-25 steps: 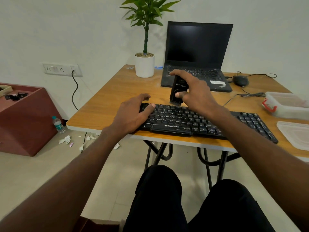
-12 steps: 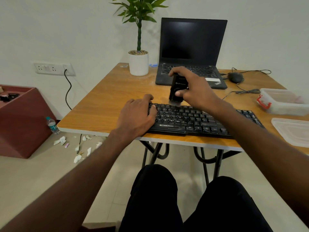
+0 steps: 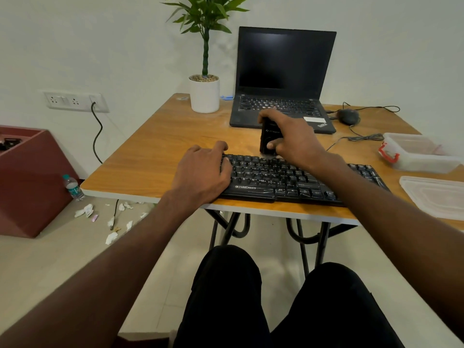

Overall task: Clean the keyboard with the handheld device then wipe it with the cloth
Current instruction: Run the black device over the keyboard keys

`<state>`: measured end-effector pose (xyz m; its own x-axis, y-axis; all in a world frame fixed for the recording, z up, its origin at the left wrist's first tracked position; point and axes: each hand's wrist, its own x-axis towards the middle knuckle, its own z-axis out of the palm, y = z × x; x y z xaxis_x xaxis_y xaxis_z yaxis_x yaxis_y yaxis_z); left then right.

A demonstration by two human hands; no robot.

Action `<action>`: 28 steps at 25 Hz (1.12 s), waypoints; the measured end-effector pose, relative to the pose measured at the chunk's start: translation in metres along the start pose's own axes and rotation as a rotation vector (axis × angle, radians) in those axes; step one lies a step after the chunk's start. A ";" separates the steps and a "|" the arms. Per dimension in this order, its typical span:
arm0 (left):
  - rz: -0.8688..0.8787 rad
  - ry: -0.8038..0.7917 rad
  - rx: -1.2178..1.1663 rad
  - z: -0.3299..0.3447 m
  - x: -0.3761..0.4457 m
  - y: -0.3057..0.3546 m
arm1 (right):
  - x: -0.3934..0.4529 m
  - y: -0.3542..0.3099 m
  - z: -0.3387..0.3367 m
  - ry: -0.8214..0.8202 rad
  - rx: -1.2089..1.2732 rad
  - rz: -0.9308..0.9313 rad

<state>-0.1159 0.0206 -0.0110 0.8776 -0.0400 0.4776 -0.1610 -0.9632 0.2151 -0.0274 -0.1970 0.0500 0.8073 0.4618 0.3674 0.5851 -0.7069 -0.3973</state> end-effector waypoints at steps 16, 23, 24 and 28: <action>-0.053 -0.117 0.224 0.005 0.011 0.023 | -0.011 0.014 -0.021 0.000 0.030 0.095; -0.044 -0.139 0.248 0.003 0.012 0.021 | -0.009 0.004 -0.019 -0.028 -0.037 0.019; -0.049 -0.151 0.243 0.003 0.012 0.021 | -0.008 0.006 -0.023 -0.005 -0.105 0.042; -0.058 -0.180 0.238 0.002 0.016 0.019 | -0.015 0.013 -0.033 -0.006 -0.101 0.025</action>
<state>-0.1039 0.0009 -0.0011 0.9517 -0.0089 0.3070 -0.0164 -0.9996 0.0221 -0.0345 -0.2307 0.0677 0.8220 0.4467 0.3531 0.5547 -0.7685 -0.3190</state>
